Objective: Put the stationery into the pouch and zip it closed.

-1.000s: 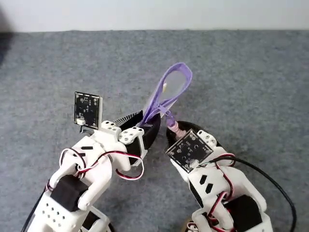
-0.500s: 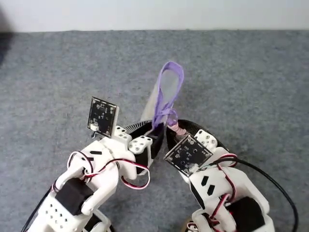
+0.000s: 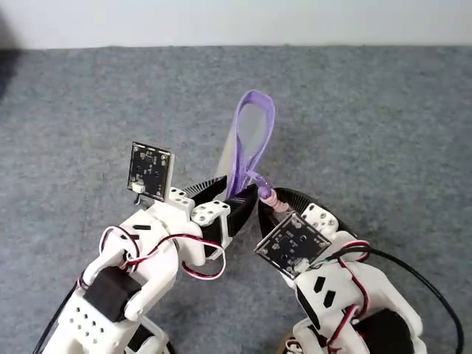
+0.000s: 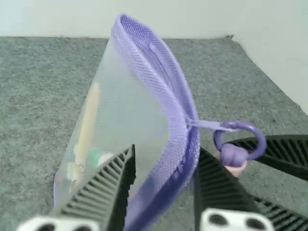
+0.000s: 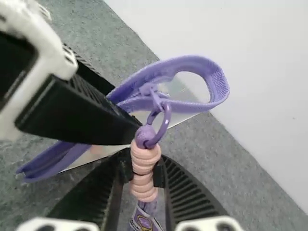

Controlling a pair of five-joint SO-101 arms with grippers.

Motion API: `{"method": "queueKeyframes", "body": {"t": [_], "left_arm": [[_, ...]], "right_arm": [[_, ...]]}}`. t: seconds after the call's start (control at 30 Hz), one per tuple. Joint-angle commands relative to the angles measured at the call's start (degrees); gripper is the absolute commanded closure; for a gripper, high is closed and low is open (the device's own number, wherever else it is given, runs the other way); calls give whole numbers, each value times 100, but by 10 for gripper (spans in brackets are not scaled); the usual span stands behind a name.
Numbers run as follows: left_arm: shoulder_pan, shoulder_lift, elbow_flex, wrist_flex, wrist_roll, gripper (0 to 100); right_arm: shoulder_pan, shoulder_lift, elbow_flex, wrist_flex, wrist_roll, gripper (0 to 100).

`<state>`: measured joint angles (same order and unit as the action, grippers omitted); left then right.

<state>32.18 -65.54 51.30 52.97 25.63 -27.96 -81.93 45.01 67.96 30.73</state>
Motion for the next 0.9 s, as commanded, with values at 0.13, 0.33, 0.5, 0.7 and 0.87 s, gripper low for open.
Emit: {"method": "queueKeyframes", "body": {"t": [0.13, 0.33, 0.5, 0.7, 0.87], "left_arm": [[-26, -26, -198, -211, -44, 812], [-26, -26, -198, -396, -44, 830], [-26, -79, -84, -387, -413, 972], [-9, -79, -110, -255, -466, 987], [-18, -79, -136, 26, -484, 987]], "right_arm": [[-66, 31, -281, -31, 308, 991], [-242, 31, -281, -22, 308, 991], [-198, 31, -281, -31, 281, 991], [233, 31, -273, -277, 255, 991], [840, 101, -193, -1182, 255, 991]]}}
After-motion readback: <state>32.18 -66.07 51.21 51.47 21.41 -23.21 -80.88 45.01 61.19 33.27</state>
